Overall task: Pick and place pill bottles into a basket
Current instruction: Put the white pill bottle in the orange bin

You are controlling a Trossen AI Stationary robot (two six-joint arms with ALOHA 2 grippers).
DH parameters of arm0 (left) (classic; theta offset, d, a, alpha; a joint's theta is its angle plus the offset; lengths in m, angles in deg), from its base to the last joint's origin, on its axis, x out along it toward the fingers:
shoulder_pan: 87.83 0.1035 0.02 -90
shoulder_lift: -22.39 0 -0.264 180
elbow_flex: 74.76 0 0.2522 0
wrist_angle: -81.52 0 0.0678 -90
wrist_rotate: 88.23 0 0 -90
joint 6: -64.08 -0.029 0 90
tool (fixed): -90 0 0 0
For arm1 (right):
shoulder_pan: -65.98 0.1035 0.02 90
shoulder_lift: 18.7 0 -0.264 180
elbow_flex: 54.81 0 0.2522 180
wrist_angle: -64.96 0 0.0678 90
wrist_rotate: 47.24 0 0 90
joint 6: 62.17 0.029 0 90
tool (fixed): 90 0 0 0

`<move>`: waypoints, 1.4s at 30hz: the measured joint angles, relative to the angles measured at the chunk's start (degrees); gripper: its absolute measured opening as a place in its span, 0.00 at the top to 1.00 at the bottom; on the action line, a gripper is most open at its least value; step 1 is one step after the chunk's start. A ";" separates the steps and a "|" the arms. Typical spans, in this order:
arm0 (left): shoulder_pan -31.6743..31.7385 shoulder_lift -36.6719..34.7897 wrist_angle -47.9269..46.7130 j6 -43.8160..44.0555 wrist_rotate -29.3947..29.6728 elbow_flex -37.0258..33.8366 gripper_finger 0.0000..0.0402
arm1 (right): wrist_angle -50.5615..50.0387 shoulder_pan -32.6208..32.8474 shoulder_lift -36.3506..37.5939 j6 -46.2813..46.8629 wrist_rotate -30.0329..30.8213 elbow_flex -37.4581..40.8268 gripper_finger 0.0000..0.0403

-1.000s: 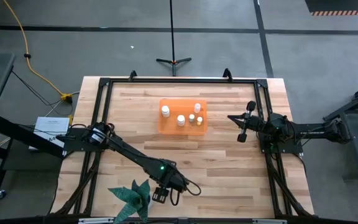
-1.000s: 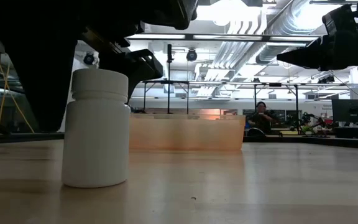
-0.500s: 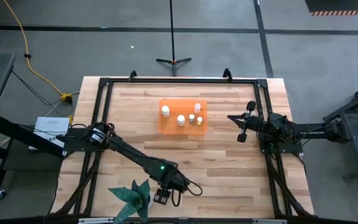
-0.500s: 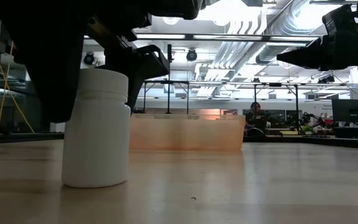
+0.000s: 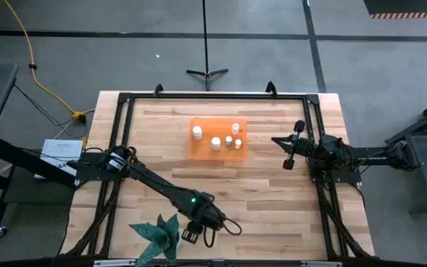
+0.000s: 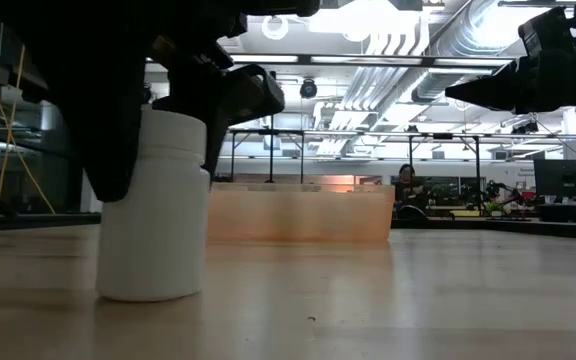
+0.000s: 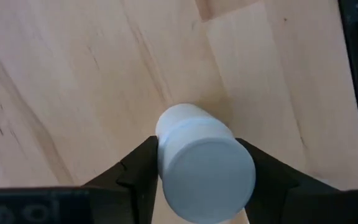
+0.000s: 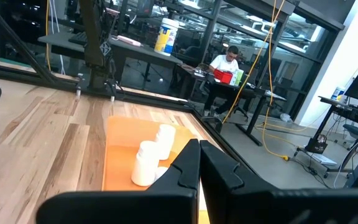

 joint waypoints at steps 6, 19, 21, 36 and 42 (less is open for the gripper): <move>3.01 -3.88 -6.81 -0.72 4.33 -0.07 0.46 | 0.00 -0.02 0.01 0.00 -0.02 0.00 1.00; 22.42 -14.33 -13.09 -7.51 6.79 0.00 0.46 | -0.02 -0.02 0.00 -0.17 0.02 0.04 1.00; 26.15 -14.29 -13.91 -9.46 6.63 -0.11 0.46 | 0.00 -0.01 0.00 -0.19 0.00 0.04 1.00; 41.80 -14.16 -5.73 -15.84 -2.54 -7.05 0.46 | -0.02 0.00 0.00 -0.41 0.00 0.04 1.00; 41.89 -14.09 -2.93 -16.63 -0.83 -12.77 0.45 | -0.02 0.00 0.00 -0.42 0.00 0.04 1.00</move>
